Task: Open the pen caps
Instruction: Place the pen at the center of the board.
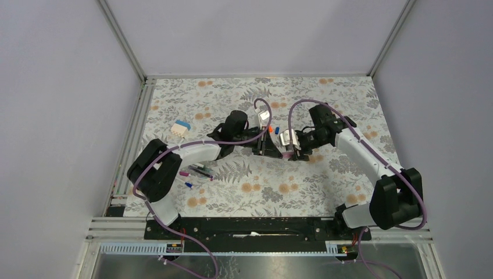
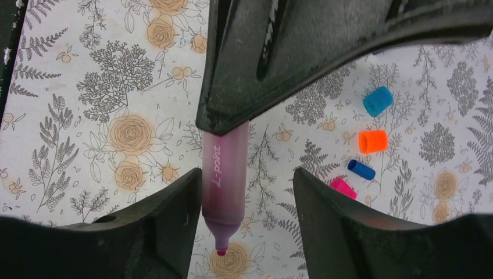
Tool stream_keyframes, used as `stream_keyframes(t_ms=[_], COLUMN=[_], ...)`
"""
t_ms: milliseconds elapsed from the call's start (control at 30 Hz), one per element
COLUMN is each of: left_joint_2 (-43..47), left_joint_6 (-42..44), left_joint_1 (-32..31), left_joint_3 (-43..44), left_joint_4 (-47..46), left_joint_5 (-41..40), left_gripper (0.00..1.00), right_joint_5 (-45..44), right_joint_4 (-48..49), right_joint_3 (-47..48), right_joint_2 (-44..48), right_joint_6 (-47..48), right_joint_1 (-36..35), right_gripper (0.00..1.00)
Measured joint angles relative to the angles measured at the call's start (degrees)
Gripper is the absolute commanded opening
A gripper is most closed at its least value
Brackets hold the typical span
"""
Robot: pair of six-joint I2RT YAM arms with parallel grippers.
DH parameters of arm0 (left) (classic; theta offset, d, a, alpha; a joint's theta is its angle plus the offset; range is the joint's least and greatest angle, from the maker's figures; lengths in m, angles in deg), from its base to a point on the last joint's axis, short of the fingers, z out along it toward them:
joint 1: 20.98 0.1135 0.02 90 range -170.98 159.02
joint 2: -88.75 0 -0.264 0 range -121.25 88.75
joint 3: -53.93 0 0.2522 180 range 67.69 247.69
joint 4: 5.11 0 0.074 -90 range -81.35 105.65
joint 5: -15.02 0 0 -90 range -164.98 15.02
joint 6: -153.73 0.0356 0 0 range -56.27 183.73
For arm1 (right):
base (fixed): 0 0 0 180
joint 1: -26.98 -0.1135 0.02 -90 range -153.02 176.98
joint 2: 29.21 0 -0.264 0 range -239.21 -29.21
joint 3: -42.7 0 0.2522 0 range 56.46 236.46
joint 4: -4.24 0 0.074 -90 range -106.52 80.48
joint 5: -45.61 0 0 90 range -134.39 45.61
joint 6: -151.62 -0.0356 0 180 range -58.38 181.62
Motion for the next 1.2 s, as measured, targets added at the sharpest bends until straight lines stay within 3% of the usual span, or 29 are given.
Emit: stream_keyframes(t_ms=[133,367,500,633,733,967,1067,1200], left_joint_2=[-1.42,-1.79,-2.16,-2.1,-0.52,10.45,16.59,24.68], left_joint_6=[-2.47,-7.32,-9.29,-10.38,-9.88,-4.09,-0.17,4.48], left_joint_1=[0.0,0.09,0.17,0.9,2.03,7.72,10.12,12.39], left_joint_3=[0.0,-0.2,-0.72,-1.53,-3.08,-6.34,-7.89,-11.37], left_joint_4=[-1.73,-6.8,-8.55,-9.84,-9.31,-4.0,-0.96,1.92], left_joint_5=[0.96,1.38,1.53,1.51,1.07,-2.58,-6.43,-13.7], left_gripper=[0.0,0.03,0.24,0.53,0.68,0.74,0.78,0.92], right_joint_5=[-0.66,-0.81,-0.83,-0.79,-0.81,2.4,5.27,3.02], right_joint_4=[0.37,0.35,0.33,0.85,0.94,1.4,5.4,16.61], right_joint_3=[0.0,0.0,0.02,0.02,0.02,-2.45,-6.19,-11.76], right_joint_2=[-0.5,-0.7,-0.7,-0.7,-0.59,1.62,4.07,7.06], right_joint_6=[-0.35,-1.81,-3.1,-5.79,-8.79,-15.76,-23.21,-38.45], right_joint_1=[-1.81,-3.06,-3.04,-3.15,-3.15,1.27,9.29,19.82], right_gripper=[0.52,0.26,0.13,0.1,0.08,0.06,0.03,0.01])
